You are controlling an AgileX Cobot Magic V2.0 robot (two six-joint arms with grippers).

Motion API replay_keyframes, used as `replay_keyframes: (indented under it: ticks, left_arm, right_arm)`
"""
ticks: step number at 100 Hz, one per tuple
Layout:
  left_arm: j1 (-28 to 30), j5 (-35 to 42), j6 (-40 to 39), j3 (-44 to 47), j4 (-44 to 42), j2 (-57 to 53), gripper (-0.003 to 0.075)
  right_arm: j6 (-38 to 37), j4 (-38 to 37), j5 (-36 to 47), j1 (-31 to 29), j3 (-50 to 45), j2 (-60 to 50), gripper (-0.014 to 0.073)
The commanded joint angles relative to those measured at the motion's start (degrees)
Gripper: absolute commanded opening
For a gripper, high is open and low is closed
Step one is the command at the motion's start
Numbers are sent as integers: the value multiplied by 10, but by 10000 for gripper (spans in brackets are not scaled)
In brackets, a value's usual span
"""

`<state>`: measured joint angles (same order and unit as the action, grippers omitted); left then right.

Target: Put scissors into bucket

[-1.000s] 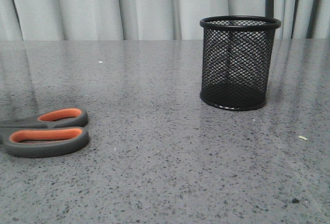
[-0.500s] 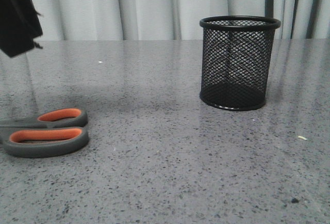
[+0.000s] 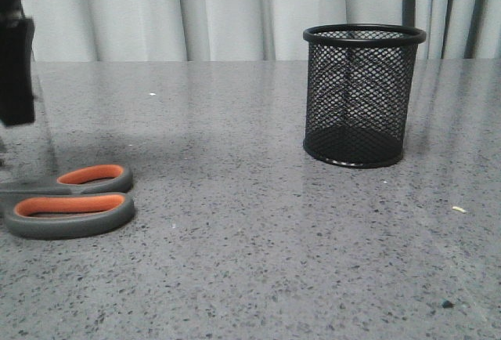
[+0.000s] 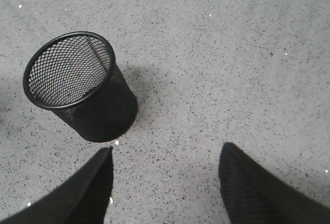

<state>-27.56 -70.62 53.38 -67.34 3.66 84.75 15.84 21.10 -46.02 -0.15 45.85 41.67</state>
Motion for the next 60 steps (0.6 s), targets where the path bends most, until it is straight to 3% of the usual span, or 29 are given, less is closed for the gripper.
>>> replay_keyframes:
  ticks: [1,60]
  left_arm:
    - [-5,-25,28,8,6,-16,474]
    - [-5,30,111,20,25,-13,474]
  right_arm:
    - [6,7,27,-3,20,2,405]
    - [11,7,31,27,20,2,405]
